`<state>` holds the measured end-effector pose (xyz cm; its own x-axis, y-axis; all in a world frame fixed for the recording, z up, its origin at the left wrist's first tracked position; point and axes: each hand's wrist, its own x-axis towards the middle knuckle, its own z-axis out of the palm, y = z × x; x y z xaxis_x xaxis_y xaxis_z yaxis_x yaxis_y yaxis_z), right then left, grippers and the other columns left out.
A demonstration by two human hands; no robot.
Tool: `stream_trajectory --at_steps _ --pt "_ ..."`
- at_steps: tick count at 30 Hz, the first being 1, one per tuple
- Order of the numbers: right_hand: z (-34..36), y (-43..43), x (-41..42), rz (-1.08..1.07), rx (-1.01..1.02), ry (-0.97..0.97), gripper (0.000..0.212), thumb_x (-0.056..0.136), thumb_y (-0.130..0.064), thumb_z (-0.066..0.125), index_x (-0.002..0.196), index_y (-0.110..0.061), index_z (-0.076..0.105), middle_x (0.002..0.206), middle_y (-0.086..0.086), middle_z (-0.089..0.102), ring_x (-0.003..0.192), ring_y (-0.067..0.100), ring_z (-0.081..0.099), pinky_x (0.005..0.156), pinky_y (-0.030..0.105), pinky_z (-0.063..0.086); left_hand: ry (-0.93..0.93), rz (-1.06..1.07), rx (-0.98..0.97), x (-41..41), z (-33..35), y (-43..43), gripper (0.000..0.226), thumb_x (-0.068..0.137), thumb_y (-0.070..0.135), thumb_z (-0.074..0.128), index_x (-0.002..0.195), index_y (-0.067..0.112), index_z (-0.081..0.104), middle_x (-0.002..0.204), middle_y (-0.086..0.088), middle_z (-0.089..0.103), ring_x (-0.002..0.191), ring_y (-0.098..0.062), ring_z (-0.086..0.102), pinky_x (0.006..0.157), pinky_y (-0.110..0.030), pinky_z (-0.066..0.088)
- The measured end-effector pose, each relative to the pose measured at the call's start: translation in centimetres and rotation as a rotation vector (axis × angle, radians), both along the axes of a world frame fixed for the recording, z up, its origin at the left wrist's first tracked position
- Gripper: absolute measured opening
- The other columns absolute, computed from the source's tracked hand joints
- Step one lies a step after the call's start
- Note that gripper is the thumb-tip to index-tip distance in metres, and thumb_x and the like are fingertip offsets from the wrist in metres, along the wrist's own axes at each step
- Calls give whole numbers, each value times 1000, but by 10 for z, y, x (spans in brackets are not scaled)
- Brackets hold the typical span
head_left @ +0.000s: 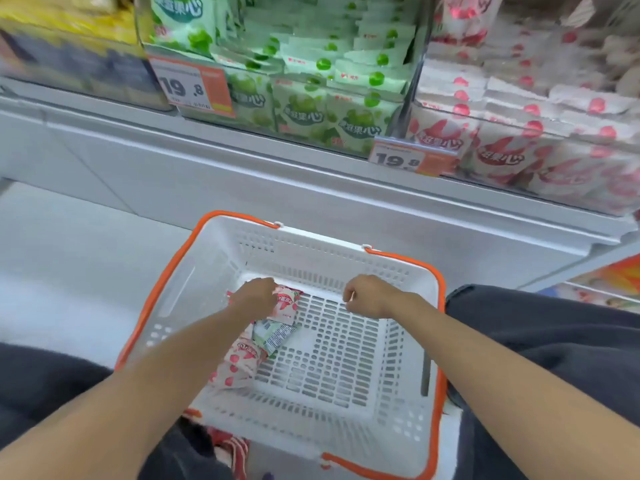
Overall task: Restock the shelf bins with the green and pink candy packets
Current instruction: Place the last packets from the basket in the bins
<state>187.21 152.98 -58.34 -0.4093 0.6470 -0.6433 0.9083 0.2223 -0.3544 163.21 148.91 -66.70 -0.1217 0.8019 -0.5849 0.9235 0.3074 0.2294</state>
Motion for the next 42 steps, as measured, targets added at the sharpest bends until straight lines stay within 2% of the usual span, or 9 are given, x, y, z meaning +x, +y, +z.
stream_trajectory --at_steps 4,8,14,20,24,30,32,36,42 --pt "-40 -7 -5 -116 -100 46 24 93 -12 55 107 3 68 114 21 65 99 35 63 87 41 53 -56 93 -96 11 -73 2 68 96 35 51 152 9 23 147 -13 45 121 -28 57 100 -43 49" --pt "-63 -13 -4 -178 -176 66 21 93 -11 55 102 1 69 111 17 66 86 29 64 78 38 54 34 -139 -169 14 -99 2 89 92 37 56 156 23 -4 163 -15 -2 140 -38 35 107 -48 43" --pt "-66 -14 0 -261 -198 80 23 91 -9 55 99 9 66 108 28 65 70 23 53 81 49 53 88 -81 -8 18 -91 -4 62 90 -3 53 146 19 37 130 -15 51 101 -27 62 82 -35 56" --pt "-44 -21 -1 -328 -215 149 21 92 -9 52 93 3 68 97 19 68 72 23 57 81 45 54 137 -249 -24 12 -104 -3 95 87 -8 56 156 29 4 164 -5 -3 147 -31 21 108 -46 42" --pt "-46 -25 6 -359 -246 147 18 93 -12 53 96 -8 71 100 5 68 88 24 66 85 43 56 74 -183 -135 13 -110 10 87 94 7 56 156 23 -3 164 -5 4 150 -27 10 116 -52 29" --pt "-50 -27 10 -341 -258 63 29 92 -10 51 108 11 62 110 28 64 85 43 59 85 49 52 220 -137 -202 29 -99 14 78 79 54 72 140 16 43 139 -13 49 131 -34 42 106 -48 38" --pt "-46 -27 6 -330 -264 38 30 92 -10 50 110 12 61 115 29 62 81 42 59 86 51 51 86 -49 -226 36 -94 8 68 75 44 79 129 13 54 121 -8 60 113 -28 56 95 -41 49" --pt "-20 -25 0 -378 -229 63 37 93 -10 55 123 14 55 131 31 51 115 43 56 97 48 46 -291 162 -183 59 -51 10 49 76 21 83 110 2 54 90 -7 63 64 -15 57 61 -25 49" --pt "66 -4 6 -579 45 260 34 91 -12 57 120 4 56 116 25 60 89 25 55 76 33 44 -580 121 -194 87 95 44 23 81 21 80 75 13 60 64 0 60 50 -8 53 43 -16 44"
